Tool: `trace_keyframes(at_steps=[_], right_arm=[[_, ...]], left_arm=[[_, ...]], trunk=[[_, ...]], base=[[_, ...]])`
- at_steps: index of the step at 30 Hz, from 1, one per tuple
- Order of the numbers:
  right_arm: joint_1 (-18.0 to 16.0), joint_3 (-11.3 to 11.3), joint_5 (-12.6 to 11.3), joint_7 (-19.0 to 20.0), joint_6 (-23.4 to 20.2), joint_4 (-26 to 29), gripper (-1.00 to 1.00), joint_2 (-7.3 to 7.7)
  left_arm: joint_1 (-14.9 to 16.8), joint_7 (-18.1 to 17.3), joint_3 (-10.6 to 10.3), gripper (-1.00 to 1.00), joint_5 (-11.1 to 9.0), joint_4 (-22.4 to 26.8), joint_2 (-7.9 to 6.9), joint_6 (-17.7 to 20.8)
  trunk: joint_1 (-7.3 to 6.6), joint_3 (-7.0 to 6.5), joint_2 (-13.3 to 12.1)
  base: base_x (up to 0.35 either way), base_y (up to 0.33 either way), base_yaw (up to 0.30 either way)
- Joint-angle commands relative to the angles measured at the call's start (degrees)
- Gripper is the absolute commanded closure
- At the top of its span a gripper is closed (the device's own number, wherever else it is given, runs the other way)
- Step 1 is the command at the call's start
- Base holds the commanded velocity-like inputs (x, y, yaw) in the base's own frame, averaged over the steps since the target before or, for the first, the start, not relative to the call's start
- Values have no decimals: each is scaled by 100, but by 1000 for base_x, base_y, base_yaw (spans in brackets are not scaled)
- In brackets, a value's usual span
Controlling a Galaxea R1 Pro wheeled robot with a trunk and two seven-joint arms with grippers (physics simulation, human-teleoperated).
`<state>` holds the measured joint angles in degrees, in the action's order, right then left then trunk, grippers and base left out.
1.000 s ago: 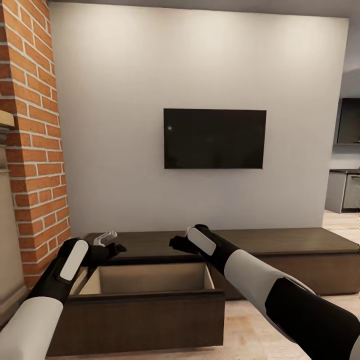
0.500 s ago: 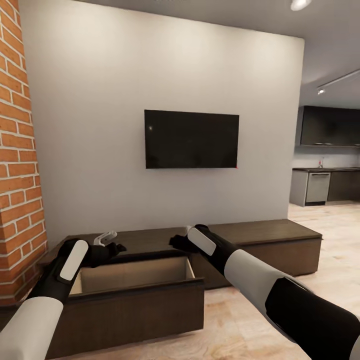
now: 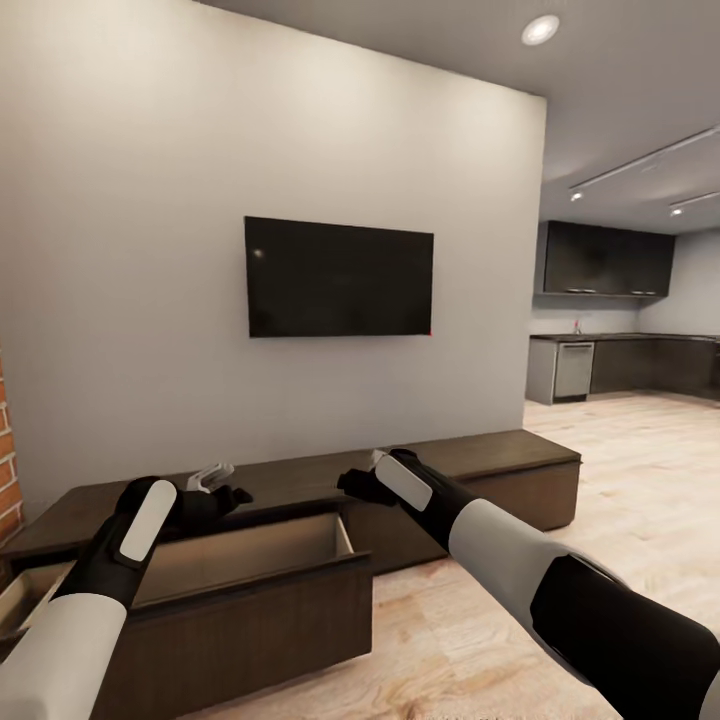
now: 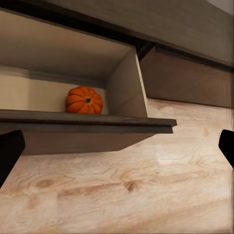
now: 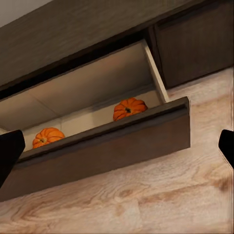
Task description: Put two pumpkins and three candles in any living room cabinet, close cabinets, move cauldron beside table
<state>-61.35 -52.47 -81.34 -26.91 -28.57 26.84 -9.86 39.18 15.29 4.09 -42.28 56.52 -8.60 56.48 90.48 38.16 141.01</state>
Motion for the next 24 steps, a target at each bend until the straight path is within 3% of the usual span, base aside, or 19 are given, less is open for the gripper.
trace_keyframes(at_steps=[1,8,24], right_arm=[[-9,-35,-39,-34,-1,5,-100,2],[-5,-35,-39,-33,0,5,-100,-3],[7,-40,-43,-33,76,10,-100,-3]], left_arm=[[2,53,4,-100,-62,8,-1,21],[2,53,4,-100,-61,8,-1,14],[0,53,15,-100,-56,8,-10,13]], trunk=[[-1,8,4],[-1,8,4],[-1,8,4]], base=[[0,0,-274],[-1,0,-225],[-220,0,-11]])
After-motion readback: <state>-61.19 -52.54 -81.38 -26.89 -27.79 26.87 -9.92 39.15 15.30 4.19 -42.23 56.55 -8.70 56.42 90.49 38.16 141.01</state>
